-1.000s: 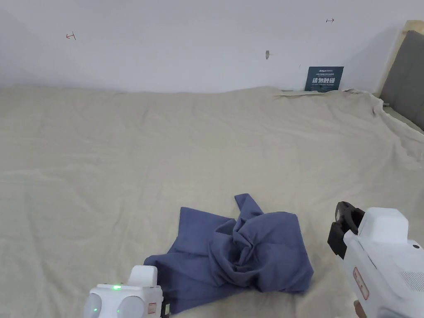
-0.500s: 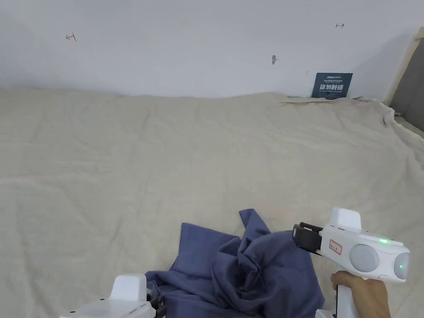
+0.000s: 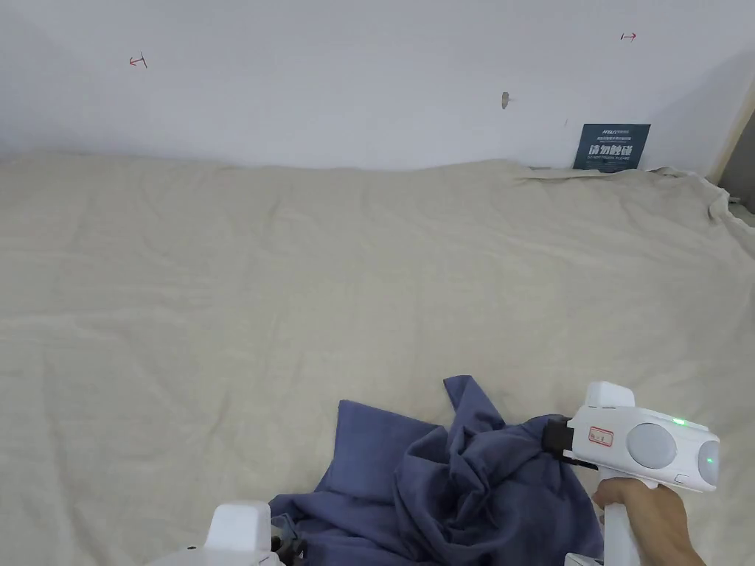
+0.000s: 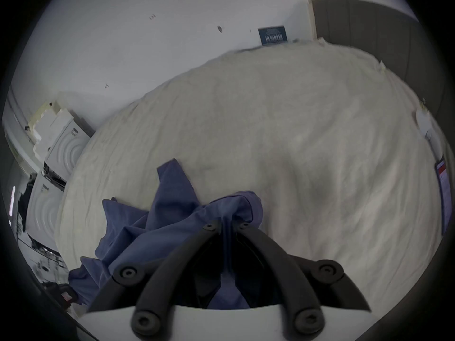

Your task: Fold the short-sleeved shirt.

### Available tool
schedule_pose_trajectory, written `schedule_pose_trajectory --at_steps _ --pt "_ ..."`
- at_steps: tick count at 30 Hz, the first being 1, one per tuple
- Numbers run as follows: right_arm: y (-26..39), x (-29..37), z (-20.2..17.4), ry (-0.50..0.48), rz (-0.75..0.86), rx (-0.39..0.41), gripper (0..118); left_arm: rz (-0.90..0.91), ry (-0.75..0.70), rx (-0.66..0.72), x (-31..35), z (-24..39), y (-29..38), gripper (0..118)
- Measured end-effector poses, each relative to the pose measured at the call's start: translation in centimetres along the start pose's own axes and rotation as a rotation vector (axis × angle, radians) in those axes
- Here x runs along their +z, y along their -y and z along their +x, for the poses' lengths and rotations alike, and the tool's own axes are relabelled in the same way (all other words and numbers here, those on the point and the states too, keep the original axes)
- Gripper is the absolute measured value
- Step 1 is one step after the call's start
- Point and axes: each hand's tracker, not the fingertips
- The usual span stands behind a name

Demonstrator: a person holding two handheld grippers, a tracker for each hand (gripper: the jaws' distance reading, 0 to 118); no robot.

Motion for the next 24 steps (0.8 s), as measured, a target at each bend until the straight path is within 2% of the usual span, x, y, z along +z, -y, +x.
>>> schedule_pose_trajectory --at_steps 7,16,24 --pt "-3.0 8.3 -1.5 0.025 0.157 0.138 4 0.077 0.053 0.018 1.8 -0.4 -2.8 0" --pt "-10.9 18.0 -0.7 0.057 0.373 0.157 4 0.308 0.001 0.032 6.9 -4.4 -14.3 0" --pt "-18.9 20.9 -1.8 0.069 0.462 0.138 4 0.426 -0.084 0.005 9.6 -6.4 -26.6 0"
